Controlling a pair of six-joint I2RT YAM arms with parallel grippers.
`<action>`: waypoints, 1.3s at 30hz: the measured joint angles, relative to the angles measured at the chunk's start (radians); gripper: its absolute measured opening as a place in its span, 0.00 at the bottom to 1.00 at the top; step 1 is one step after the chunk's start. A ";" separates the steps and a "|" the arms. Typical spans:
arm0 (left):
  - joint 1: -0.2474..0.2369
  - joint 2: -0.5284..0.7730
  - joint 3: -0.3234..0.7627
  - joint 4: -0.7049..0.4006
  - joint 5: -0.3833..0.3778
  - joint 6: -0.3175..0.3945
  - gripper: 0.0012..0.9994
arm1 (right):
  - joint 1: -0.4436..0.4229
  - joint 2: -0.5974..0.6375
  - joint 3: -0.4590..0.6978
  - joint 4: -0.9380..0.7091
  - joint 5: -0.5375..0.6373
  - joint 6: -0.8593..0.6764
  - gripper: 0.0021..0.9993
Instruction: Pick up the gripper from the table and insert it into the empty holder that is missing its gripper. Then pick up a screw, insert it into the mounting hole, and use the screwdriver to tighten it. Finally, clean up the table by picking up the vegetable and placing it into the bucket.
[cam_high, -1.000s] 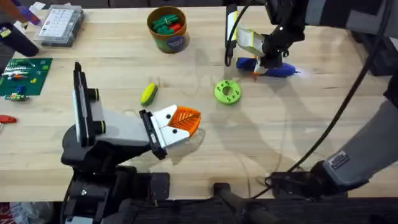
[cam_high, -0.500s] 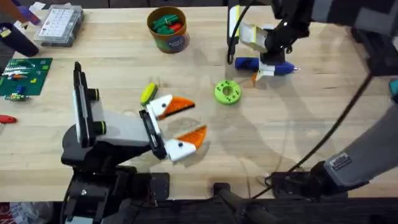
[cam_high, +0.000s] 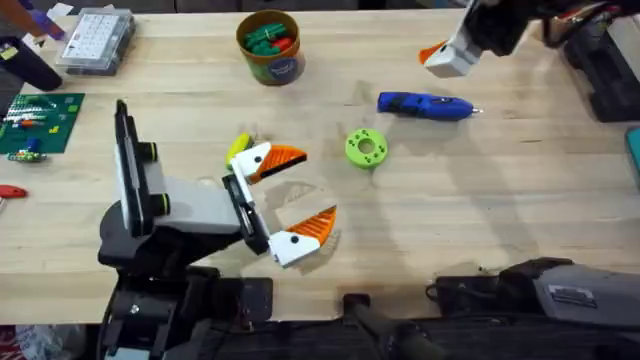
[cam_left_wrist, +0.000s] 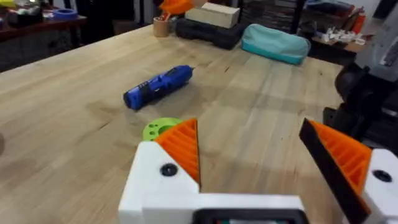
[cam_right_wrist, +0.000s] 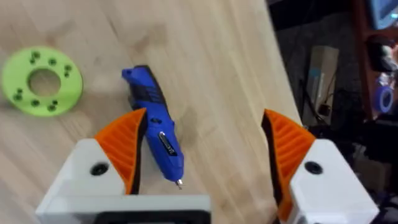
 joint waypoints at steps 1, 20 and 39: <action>0.000 0.000 0.000 0.001 -0.008 0.000 0.99 | 0.000 -0.013 0.002 -0.018 -0.001 0.036 1.00; 0.000 0.000 0.000 0.010 -0.063 0.000 0.99 | 0.002 -0.015 0.002 -0.174 -0.002 0.206 1.00; 0.000 0.000 0.000 0.010 -0.063 0.000 0.99 | 0.002 -0.015 0.002 -0.174 -0.002 0.206 1.00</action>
